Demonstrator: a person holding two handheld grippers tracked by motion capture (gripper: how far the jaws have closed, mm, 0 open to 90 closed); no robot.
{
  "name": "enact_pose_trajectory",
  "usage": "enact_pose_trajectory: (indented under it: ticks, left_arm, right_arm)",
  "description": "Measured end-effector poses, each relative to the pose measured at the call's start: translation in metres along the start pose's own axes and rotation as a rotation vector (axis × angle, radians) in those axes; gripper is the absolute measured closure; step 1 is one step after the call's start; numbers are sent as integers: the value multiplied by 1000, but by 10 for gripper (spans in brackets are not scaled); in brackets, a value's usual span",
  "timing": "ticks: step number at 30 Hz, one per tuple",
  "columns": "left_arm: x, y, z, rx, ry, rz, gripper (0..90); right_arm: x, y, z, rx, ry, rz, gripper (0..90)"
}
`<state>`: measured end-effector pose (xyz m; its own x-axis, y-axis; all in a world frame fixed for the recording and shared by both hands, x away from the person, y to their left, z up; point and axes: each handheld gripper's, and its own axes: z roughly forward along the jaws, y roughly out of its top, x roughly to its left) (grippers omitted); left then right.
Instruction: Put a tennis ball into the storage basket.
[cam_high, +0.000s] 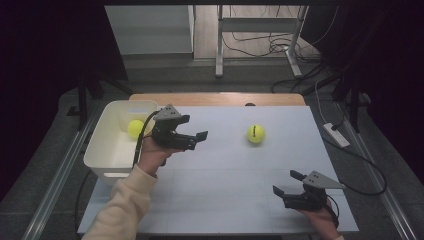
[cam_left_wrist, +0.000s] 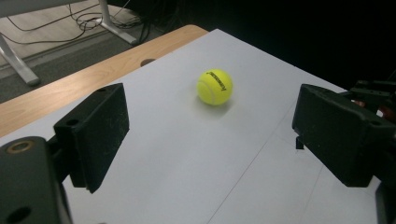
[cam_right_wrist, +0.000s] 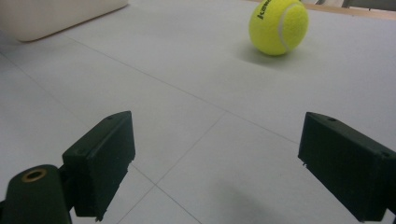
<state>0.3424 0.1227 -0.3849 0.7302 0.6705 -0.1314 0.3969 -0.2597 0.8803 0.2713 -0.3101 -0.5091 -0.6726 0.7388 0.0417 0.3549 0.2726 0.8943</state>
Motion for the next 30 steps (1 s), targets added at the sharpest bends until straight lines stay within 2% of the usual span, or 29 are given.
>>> enact_pose_trajectory:
  ticks: [19,30]
  left_arm:
    - [-15,3,37,53,-30,34,123]
    - [-19,5,60,82,-51,38,123]
  right_arm:
    - [0,0,0,-2,6,-9,109]
    - [1,0,0,-4,2,-10,109]
